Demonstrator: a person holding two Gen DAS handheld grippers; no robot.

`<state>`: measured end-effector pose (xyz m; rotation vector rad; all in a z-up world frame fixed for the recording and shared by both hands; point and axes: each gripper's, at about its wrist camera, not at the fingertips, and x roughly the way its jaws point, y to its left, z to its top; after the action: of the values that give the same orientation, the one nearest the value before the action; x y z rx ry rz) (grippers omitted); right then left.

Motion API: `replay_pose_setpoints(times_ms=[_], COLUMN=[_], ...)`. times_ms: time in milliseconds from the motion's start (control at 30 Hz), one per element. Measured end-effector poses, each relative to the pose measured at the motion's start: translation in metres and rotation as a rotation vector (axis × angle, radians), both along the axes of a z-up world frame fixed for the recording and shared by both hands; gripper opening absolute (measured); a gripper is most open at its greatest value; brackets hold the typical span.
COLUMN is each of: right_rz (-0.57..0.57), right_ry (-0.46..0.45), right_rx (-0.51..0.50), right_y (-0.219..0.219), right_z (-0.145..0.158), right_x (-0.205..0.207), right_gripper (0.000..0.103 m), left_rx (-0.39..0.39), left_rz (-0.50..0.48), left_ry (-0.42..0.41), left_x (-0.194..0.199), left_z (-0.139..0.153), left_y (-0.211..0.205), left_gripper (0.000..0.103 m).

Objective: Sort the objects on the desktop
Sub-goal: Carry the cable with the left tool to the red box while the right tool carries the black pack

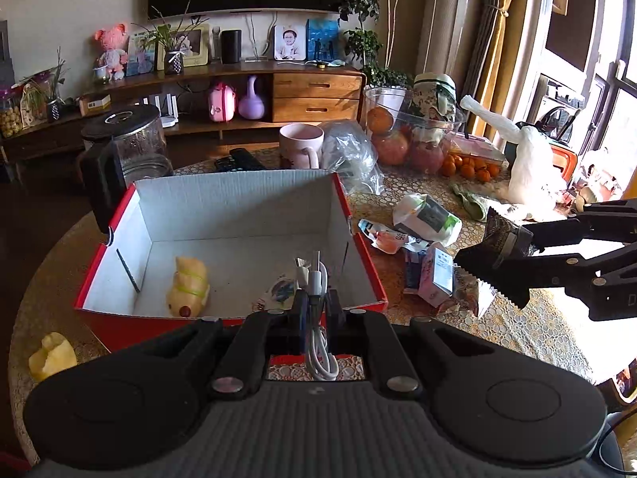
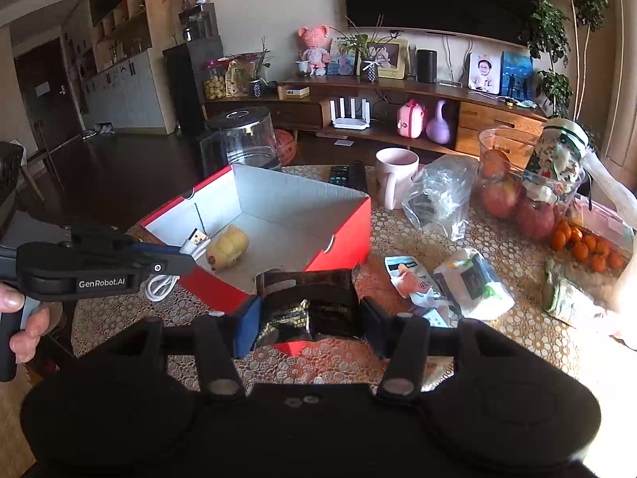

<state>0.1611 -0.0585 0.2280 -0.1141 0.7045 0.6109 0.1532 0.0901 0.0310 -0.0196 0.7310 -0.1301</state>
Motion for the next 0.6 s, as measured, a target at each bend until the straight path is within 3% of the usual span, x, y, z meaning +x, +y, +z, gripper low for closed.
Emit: replay_pose_setpoints(times_ms=[167,500,600], right_rz=[0.040,0.092,0.109], right_ry=[-0.026,0.047,0.025], right_rx=[-0.017,-0.016,-0.049], right_y=[0.027,0.070,0.083], right_z=[0.003,-0.014,-0.020], right_x=[0.017,0.072,0.084], right_gripper=[0.053,0.053,0.053], left_rx=[0.015,0.000,-0.006], left_rz=[0.018,0.024,0.032], left_ry=[0.006,0.044,0.066], left_x=[0.018,0.073,0.091], left_z=[0.000,-0.019,-0.027], left_y=[0.023,0.056,0.064], left_gripper=[0.008,0.008,0.008])
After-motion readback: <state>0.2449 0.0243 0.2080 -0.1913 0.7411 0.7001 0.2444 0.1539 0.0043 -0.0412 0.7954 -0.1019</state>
